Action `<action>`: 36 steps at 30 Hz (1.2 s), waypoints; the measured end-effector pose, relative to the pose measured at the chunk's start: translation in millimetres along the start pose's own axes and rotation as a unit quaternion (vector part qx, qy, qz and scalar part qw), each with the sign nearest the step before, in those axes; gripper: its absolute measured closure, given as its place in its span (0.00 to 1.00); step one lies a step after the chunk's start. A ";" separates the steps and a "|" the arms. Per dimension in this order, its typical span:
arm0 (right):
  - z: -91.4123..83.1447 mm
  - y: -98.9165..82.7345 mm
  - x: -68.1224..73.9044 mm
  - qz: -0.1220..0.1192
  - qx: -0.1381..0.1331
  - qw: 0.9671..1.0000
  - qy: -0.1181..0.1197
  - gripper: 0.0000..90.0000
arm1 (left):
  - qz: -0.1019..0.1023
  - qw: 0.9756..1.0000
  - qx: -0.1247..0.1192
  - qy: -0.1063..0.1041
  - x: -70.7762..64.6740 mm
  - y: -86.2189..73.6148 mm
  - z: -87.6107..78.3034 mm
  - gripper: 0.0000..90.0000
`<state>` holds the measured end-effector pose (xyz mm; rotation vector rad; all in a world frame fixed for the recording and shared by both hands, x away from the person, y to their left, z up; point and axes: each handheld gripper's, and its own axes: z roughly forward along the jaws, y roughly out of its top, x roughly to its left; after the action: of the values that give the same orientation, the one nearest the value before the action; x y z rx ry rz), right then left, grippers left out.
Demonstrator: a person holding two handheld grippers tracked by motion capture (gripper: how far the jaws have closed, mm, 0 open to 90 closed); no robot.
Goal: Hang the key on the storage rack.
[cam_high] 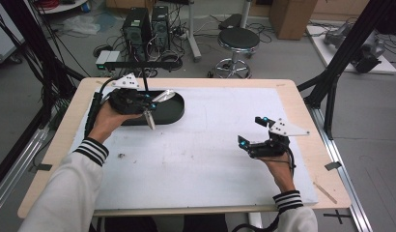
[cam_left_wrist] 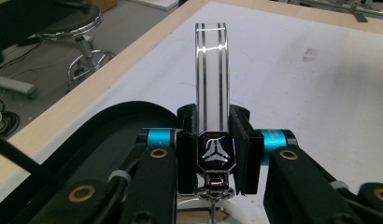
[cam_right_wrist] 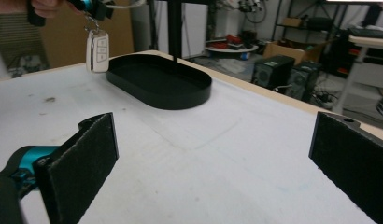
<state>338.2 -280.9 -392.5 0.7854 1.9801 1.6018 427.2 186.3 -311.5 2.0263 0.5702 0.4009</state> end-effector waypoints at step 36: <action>-31.0 -61.1 14.2 0.007 -0.112 0.988 -0.110 0.00 | -0.082 0.991 -0.039 0.094 56.5 -6.0 0.9 0.83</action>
<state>298.5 -302.5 -445.9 0.8485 1.6118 1.6332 473.5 219.1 -314.3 1.8630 0.8193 0.5098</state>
